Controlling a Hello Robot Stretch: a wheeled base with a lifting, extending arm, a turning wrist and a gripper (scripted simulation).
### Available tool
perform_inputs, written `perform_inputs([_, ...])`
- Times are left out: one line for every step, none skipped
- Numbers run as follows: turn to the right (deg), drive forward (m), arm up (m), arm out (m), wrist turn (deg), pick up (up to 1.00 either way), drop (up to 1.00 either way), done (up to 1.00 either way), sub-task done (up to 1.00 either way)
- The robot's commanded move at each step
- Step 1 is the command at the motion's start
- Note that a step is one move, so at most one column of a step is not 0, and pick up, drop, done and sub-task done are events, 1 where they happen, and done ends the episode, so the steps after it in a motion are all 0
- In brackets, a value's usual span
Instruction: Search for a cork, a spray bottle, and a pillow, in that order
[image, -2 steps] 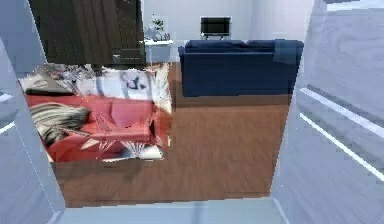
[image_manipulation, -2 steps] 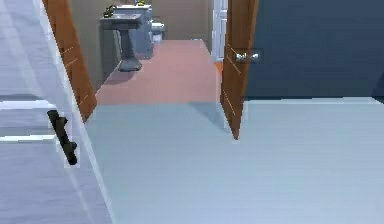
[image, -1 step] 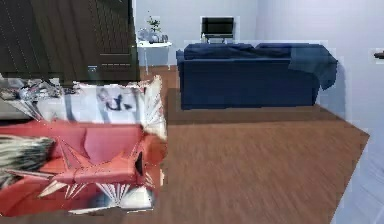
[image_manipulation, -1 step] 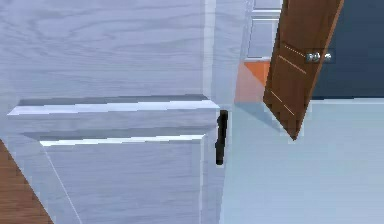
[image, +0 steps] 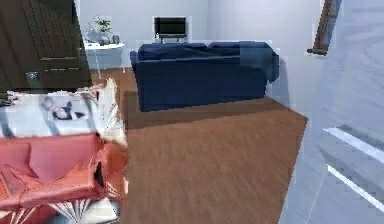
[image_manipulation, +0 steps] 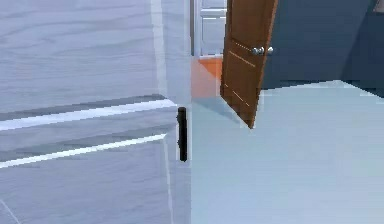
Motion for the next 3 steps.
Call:
perform_inputs([0.0,0.95,0.00,0.00,0.0,0.00,0.00,0.00,0.00])
perform_inputs([-12.0,0.00,0.00,0.00,0.0,0.00,0.00,0.00,0.00])
perform_inputs([0.0,1.00,0.00,0.00,0.0,0.00,0.00,0.00,0.00])
